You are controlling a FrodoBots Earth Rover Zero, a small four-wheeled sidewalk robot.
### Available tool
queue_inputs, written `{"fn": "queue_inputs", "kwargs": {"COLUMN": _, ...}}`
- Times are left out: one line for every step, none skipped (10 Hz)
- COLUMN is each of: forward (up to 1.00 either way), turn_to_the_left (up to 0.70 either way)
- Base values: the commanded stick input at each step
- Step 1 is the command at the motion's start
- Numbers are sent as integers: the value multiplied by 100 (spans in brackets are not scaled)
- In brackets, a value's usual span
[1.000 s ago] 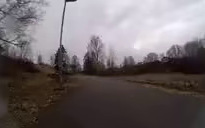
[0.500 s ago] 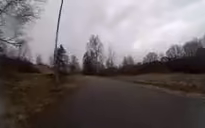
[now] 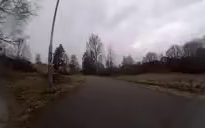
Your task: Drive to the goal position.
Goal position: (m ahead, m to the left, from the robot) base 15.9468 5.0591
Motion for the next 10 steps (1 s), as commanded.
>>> {"fn": "queue_inputs", "kwargs": {"forward": 70, "turn_to_the_left": 0}}
{"fn": "queue_inputs", "kwargs": {"forward": 70, "turn_to_the_left": 0}}
{"fn": "queue_inputs", "kwargs": {"forward": 70, "turn_to_the_left": 0}}
{"fn": "queue_inputs", "kwargs": {"forward": 70, "turn_to_the_left": 0}}
{"fn": "queue_inputs", "kwargs": {"forward": 70, "turn_to_the_left": 34}}
{"fn": "queue_inputs", "kwargs": {"forward": 70, "turn_to_the_left": 27}}
{"fn": "queue_inputs", "kwargs": {"forward": 70, "turn_to_the_left": 6}}
{"fn": "queue_inputs", "kwargs": {"forward": 70, "turn_to_the_left": 0}}
{"fn": "queue_inputs", "kwargs": {"forward": 70, "turn_to_the_left": 0}}
{"fn": "queue_inputs", "kwargs": {"forward": 70, "turn_to_the_left": 0}}
